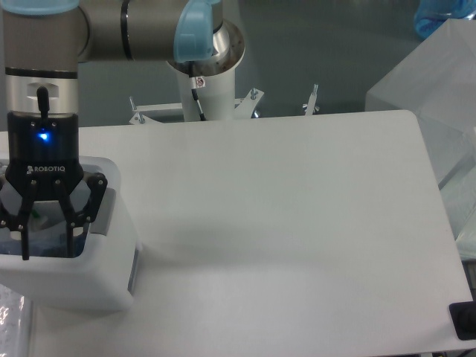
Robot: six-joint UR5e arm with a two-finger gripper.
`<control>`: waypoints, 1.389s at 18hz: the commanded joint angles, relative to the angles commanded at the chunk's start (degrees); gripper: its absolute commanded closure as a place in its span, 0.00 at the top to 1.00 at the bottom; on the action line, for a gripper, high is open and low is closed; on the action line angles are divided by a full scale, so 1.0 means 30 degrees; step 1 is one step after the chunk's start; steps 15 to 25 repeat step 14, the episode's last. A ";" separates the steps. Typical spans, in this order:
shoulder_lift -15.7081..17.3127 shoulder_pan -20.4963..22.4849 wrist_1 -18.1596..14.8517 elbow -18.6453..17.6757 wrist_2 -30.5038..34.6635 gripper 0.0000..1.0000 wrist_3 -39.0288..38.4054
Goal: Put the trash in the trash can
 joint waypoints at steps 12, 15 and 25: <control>0.0671 0.4603 -0.0875 -0.0407 0.0058 1.00 1.2976; 0.1111 0.4752 -0.1638 -0.0671 0.0058 1.00 1.4124; 0.1111 0.4752 -0.1638 -0.0671 0.0058 1.00 1.4124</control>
